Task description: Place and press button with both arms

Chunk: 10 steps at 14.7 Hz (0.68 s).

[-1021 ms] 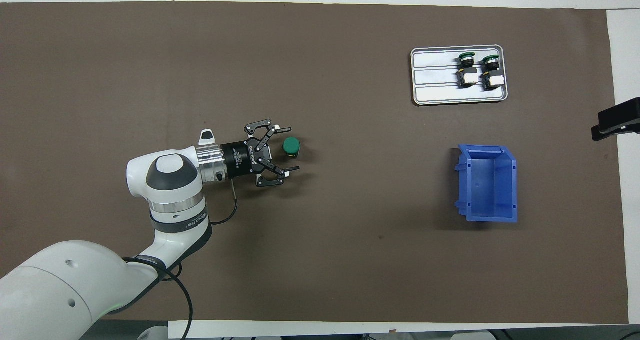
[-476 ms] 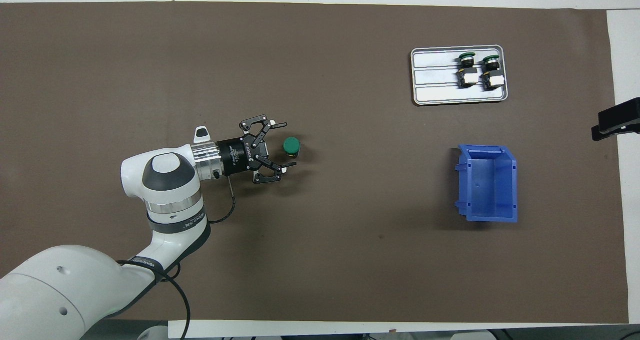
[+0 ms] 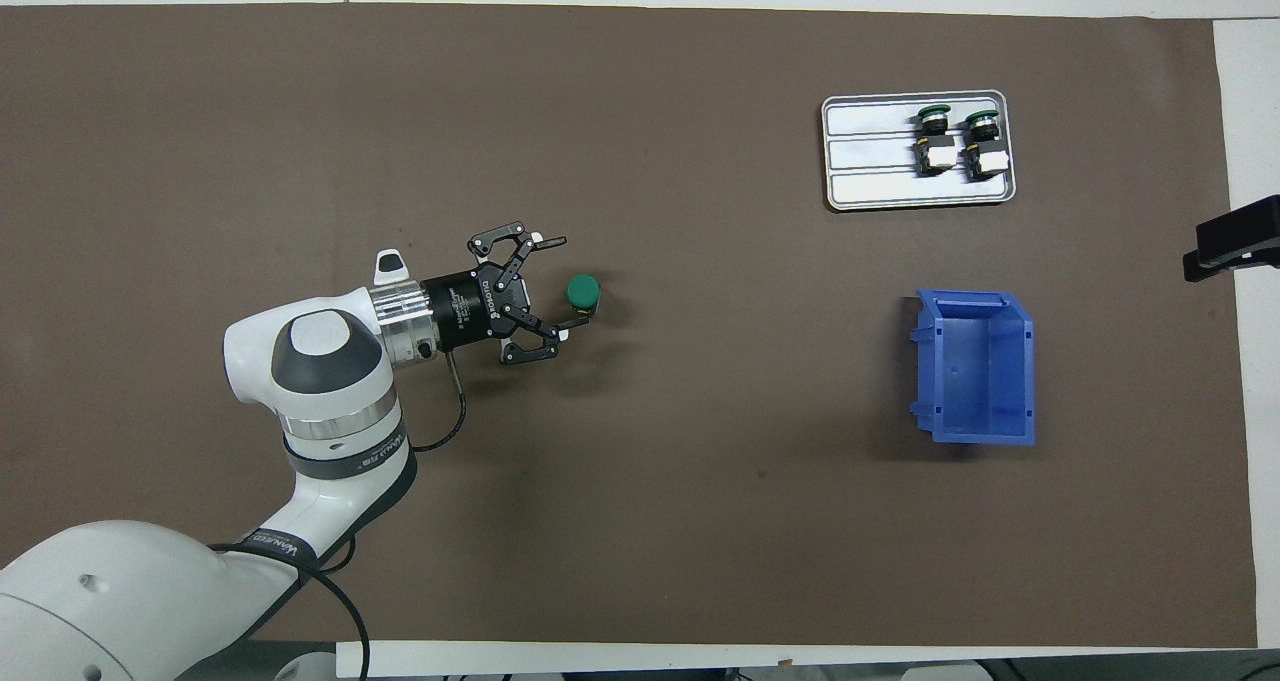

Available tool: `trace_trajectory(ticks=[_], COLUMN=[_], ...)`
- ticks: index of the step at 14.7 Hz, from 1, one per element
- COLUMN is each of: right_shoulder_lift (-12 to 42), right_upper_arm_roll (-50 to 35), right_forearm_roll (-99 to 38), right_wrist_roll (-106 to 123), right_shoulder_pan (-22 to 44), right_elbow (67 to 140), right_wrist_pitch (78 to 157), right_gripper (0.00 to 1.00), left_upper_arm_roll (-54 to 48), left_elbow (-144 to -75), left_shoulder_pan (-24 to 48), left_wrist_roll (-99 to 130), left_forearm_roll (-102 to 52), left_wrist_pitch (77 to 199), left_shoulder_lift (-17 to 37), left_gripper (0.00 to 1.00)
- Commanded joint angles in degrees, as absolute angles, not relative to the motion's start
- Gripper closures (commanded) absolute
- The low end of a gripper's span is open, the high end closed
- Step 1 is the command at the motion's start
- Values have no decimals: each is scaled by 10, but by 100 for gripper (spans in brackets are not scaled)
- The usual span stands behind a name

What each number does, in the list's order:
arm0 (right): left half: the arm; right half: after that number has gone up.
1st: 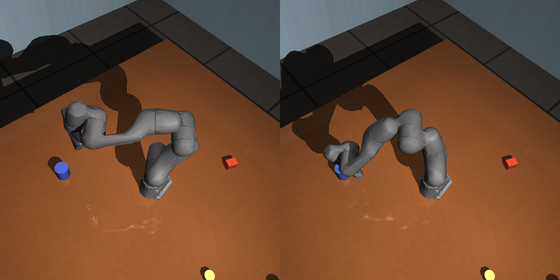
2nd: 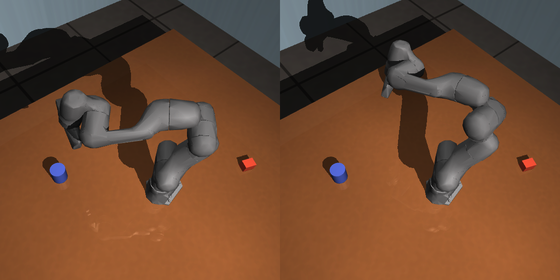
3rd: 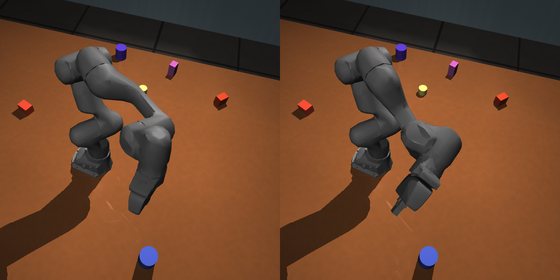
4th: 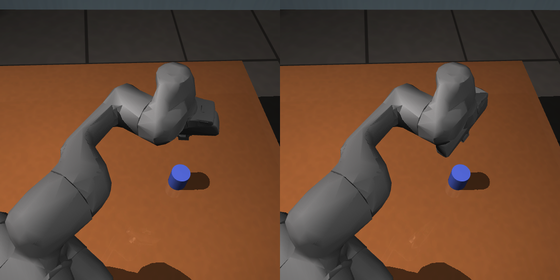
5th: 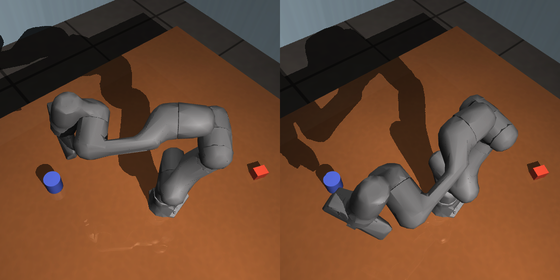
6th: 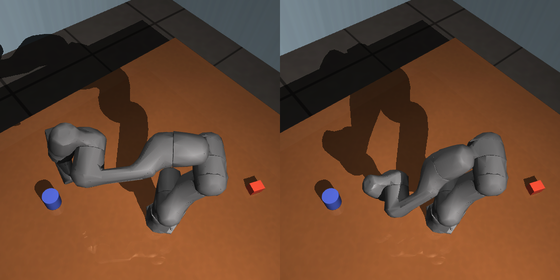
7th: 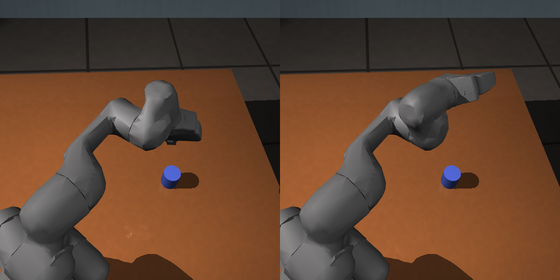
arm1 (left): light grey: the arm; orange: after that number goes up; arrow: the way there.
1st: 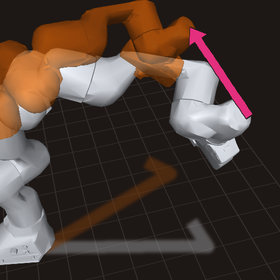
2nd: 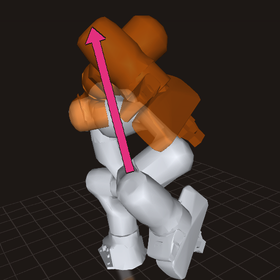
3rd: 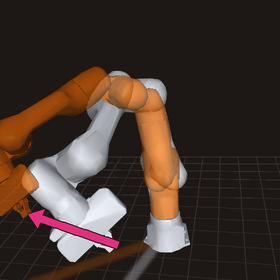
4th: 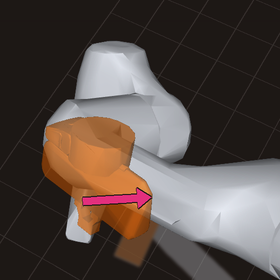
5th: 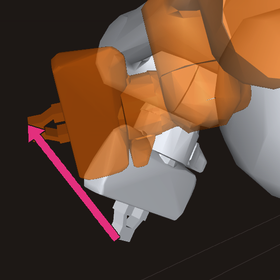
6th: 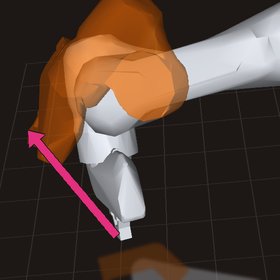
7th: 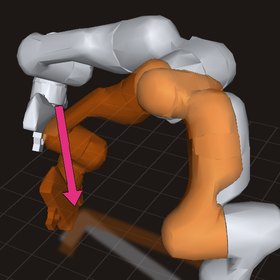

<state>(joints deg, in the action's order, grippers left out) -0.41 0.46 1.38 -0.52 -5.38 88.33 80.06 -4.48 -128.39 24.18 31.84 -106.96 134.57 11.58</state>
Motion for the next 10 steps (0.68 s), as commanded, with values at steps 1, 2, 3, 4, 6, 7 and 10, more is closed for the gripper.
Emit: trace_trajectory(ticks=[1, 2, 3, 4, 6, 7, 10], right_shoulder_lift=[-18, -18, -18, -18, -18, -18, -18], right_upper_arm_roll=[4, 4, 4, 4, 4, 4, 4], right_forearm_roll=[13, 13, 13, 13, 13, 13, 13], right_wrist_roll=[9, 9, 9, 9, 9, 9, 9], right_shoulder_pan=[-55, -55, -55, -55, -55, -55, -55], right_elbow=[900, 900, 900, 900, 900, 900, 900], right_wrist_pitch=[809, 809, 809, 809, 809, 809, 809], right_gripper=[0, 0, 0, 0, 0, 0, 0], left_upper_arm_roll=[-40, -40, -39, -39, -39, -38, -39], left_elbow=[-1320, -1324, -1325, -1323, -1313, -1310, -1309], left_shoulder_pan=[251, 248, 244, 233, 224, 216, 194], left_wrist_roll=[336, 361, 385, 406, 463, 483, 499], left_forearm_roll=[-1035, -1012, -985, -943, -851, -814, -755], left_wrist_pitch=[1367, 1368, 1368, 1367, 1365, 1359, 1340], left_shoulder_lift=[62, 48, 38, 35, 26, 16, -6], left_gripper=[0, 0, 0, 0, 0, 0, 0])
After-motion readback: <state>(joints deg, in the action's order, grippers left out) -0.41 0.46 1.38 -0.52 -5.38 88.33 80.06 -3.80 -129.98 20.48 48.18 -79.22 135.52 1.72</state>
